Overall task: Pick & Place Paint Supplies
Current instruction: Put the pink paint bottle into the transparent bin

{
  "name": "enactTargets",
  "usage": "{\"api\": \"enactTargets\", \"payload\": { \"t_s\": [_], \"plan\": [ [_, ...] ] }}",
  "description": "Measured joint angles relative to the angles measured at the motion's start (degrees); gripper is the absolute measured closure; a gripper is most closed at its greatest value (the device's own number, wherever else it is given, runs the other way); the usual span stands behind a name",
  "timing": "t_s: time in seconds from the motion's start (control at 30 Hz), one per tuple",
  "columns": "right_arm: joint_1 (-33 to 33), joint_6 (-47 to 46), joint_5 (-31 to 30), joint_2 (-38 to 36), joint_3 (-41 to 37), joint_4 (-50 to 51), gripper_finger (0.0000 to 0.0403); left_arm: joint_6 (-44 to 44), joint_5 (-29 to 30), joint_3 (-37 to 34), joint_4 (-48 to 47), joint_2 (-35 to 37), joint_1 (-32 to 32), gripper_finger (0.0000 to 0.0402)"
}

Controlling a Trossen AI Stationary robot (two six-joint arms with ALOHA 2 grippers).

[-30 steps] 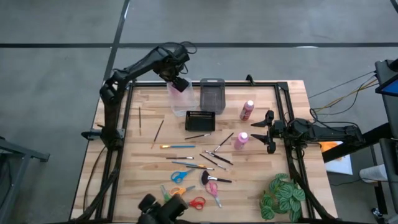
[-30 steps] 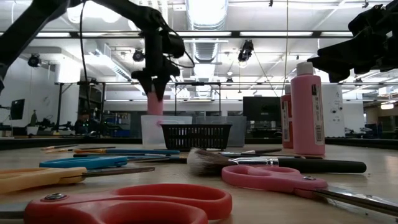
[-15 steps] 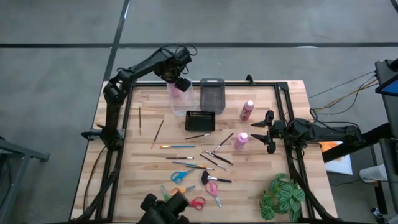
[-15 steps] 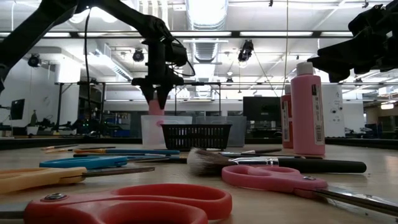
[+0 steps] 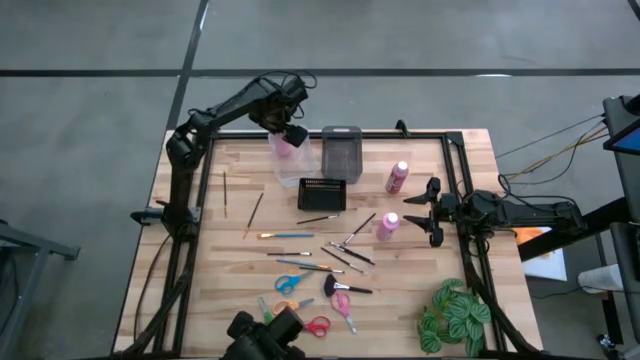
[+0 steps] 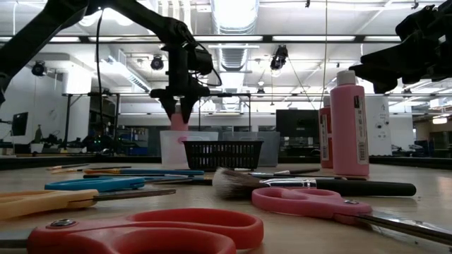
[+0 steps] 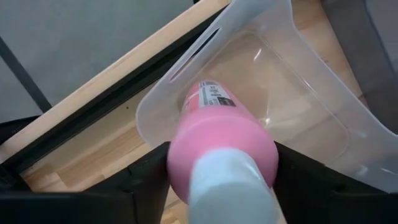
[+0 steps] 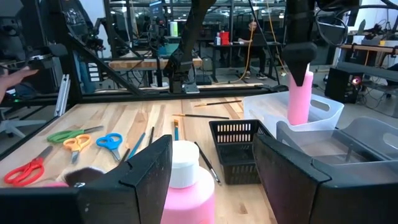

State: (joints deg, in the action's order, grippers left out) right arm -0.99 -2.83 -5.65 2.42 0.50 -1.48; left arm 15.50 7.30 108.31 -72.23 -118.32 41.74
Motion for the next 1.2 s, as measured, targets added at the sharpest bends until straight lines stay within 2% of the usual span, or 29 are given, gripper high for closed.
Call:
{"api": "enactTargets", "payload": {
  "t_s": [0.2, 0.57, 1.03, 1.2],
  "plan": [
    [0.0, -0.1, 0.0, 0.0, 0.0, 0.0, 0.0181, 0.0, 0.0, 0.0, 0.0, 0.1, 0.0, 0.0097],
    [0.0, 0.0, 0.0, 0.0, 0.0, 0.0, 0.0181, 0.0, -0.8, 0.0, 0.0, 1.5, 0.0, 0.0091],
    [0.0, 0.0, 0.0, 0.0, 0.0, 0.0, 0.0181, -0.7, 0.2, 0.0, -1.6, 13.5, 0.3, 0.0091],
    [0.0, 0.0, 0.0, 0.0, 0.0, 0.0, 0.0181, -3.9, 0.0, 0.0, 0.8, 18.6, 0.3, 0.0091]
  ]
}}
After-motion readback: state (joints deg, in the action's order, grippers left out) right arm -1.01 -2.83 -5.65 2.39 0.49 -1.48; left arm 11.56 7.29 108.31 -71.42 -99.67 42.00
